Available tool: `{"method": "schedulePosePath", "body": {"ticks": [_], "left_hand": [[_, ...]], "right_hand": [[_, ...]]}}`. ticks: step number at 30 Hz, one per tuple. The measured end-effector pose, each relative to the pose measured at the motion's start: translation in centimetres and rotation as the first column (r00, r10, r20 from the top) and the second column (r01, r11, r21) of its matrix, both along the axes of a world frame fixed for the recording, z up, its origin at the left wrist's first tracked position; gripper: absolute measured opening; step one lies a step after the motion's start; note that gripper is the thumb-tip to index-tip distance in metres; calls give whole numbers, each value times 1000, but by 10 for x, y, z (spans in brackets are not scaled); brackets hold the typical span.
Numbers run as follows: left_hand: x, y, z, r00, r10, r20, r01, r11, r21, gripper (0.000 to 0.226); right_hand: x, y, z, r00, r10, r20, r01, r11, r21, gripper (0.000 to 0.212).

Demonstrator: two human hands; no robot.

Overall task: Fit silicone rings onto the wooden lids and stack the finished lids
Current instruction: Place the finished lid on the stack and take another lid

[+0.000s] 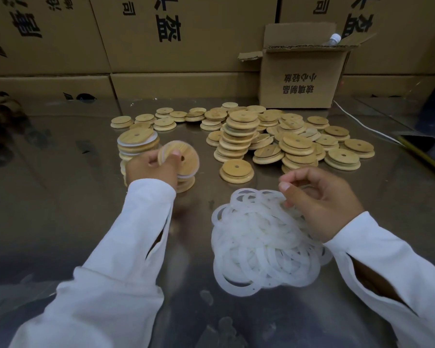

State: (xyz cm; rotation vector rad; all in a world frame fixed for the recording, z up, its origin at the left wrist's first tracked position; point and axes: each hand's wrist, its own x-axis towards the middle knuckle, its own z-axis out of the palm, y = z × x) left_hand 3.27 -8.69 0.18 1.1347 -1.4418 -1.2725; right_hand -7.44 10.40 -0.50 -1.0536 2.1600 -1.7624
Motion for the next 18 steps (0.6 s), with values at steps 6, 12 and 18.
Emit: {"method": "schedulePosePath", "body": {"ticks": [6, 12, 18], "left_hand": [[1, -6, -13, 986, 80, 148, -72, 996, -57, 12], [-1, -13, -22, 981, 95, 171, -83, 994, -76, 21], [2, -16, -21, 960, 117, 255, -98, 991, -86, 24]], "right_hand": [[-3, 0, -4, 1000, -26, 17, 26, 999, 22, 15], [-5, -1, -5, 999, -34, 37, 33, 999, 30, 14], [-9, -3, -6, 996, -76, 36, 74, 995, 67, 12]]}}
